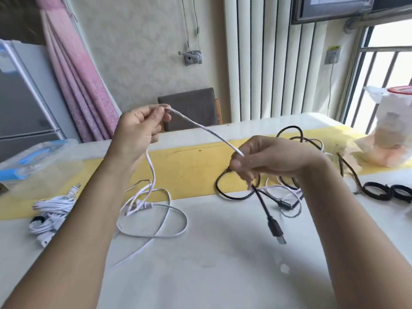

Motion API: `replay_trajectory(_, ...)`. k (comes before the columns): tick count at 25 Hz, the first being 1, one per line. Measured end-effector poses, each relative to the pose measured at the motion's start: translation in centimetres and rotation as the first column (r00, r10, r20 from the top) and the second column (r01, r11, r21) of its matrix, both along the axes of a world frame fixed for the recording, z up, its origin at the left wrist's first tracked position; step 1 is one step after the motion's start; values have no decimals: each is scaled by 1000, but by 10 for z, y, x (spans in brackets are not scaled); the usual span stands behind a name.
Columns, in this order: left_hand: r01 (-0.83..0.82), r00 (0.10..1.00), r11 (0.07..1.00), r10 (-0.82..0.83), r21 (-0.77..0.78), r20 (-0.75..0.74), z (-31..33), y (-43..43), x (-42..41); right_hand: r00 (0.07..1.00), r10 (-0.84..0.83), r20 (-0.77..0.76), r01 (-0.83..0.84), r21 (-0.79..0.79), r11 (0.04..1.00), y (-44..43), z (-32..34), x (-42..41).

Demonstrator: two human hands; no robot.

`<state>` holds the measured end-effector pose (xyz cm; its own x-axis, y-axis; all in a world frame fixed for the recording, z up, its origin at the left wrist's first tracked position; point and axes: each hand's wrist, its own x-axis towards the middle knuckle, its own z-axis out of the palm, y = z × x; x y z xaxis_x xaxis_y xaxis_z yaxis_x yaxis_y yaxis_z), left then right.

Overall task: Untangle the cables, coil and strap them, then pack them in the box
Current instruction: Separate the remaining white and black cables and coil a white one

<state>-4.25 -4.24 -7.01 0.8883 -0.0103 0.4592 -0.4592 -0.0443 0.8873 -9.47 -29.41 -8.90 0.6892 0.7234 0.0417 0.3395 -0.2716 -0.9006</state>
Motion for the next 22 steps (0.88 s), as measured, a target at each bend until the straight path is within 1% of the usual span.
replay_trajectory(1,-136,990,991,136,-11,-29,-8,15,12,998,-68,4,68,16,998,-8,5,0)
replay_trajectory(2,-288,956,958,286,-14,-63,-17,32,21,987,-157,22,157,16,988,-19,10,0)
replay_trajectory(3,-438,893,898,439,32,-95,-28,52,29,968,-243,58,243,2,970,-33,13,0)
replay_trajectory(4,-546,817,823,564,154,-117,-42,73,38,940,-331,79,332,1,943,-46,15,1)
replay_trajectory(5,-574,751,747,643,336,-148,-57,93,47,917,-390,86,391,2,920,-59,16,3)
replay_trajectory(6,-512,708,671,683,537,-179,-70,107,51,903,-426,58,427,1,904,-70,17,6)
replay_trajectory(7,-398,697,594,691,699,-190,-80,113,52,898,-440,18,441,-13,898,-76,18,8)
replay_trajectory(8,-310,717,522,677,795,-165,-85,110,49,895,-447,7,446,-52,893,-75,19,10)
replay_trajectory(9,-305,762,495,639,813,-104,-82,97,43,894,-445,40,447,-103,889,-68,20,12)
replay_trajectory(10,-353,818,536,574,767,-25,-75,77,35,887,-445,122,460,-160,873,-57,21,15)
replay_trajectory(11,-381,878,618,475,687,60,-65,53,24,868,-435,240,483,-203,852,-42,22,19)
replay_trajectory(12,-333,933,716,346,614,102,-53,25,12,839,-405,364,502,-229,834,-25,24,23)
replay_trajectory(13,-215,975,779,204,589,86,-44,-5,-1,810,-364,460,507,-237,829,-9,25,26)
replay_trajectory(14,-72,997,800,70,596,26,-39,-31,-12,788,-324,524,500,-236,833,5,27,28)
replay_trajectory(15,64,998,814,-41,578,-53,-38,-49,-20,771,-290,568,487,-231,842,15,30,30)
replay_trajectory(16,161,986,843,-117,514,-116,-37,-58,-23,750,-266,605,484,-230,844,20,33,32)
replay_trajectory(17,211,975,884,-162,418,-150,-36,-58,-23,729,-259,633,498,-233,835,19,35,35)
replay_trajectory(19,221,970,952,-192,211,-147,-30,-47,-19,670,-291,683,576,-231,784,8,31,45)
replay_trajectory(20,212,972,969,-196,127,-127,-25,-39,-16,619,-336,709,633,-198,748,-1,27,50)
replay_trajectory(22,186,979,983,-185,-2,-87,-14,-23,-11,529,-472,705,715,-70,696,-18,15,59)
